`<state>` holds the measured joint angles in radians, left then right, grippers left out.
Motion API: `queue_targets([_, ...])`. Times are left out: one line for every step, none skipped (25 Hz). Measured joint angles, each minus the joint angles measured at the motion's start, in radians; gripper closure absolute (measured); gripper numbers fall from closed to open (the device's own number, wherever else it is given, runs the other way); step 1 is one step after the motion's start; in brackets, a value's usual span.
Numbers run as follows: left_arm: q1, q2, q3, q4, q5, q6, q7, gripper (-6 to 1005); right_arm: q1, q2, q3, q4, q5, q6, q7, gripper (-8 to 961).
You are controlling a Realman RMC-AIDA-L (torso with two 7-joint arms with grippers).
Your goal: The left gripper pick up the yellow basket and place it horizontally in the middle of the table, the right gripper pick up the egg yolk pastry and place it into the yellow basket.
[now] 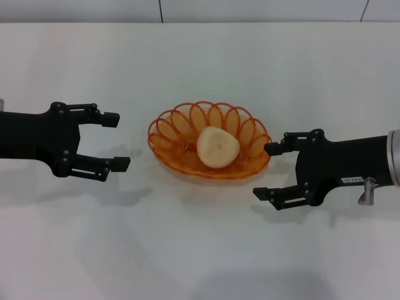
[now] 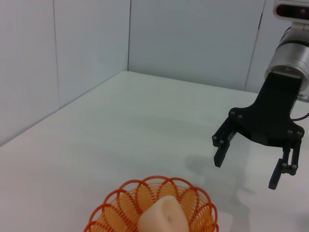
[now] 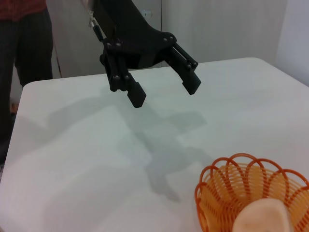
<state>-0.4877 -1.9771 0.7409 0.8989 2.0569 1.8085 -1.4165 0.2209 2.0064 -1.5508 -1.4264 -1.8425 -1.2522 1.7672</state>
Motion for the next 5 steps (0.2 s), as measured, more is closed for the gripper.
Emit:
queue_targets([0.0,0.0,0.0,0.0,0.0,0.0,0.0,111,0.0,0.0,0.0,0.0,0.0,0.0,0.0,147])
queue_targets([0.0,0.0,0.0,0.0,-0.002,0.0,0.0,111,0.0,0.0,0.0,0.0,0.0,-0.001,0.0,147])
queue_targets([0.0,0.0,0.0,0.0,-0.003,0.0,0.0,111,0.0,0.0,0.0,0.0,0.0,-0.001,0.0,147])
queue_targets([0.0,0.0,0.0,0.0,-0.003,0.0,0.0,111,0.0,0.0,0.0,0.0,0.0,-0.001,0.0,147])
queue_targets([0.0,0.0,0.0,0.0,-0.004,0.0,0.0,111,0.0,0.0,0.0,0.0,0.0,-0.001,0.0,147])
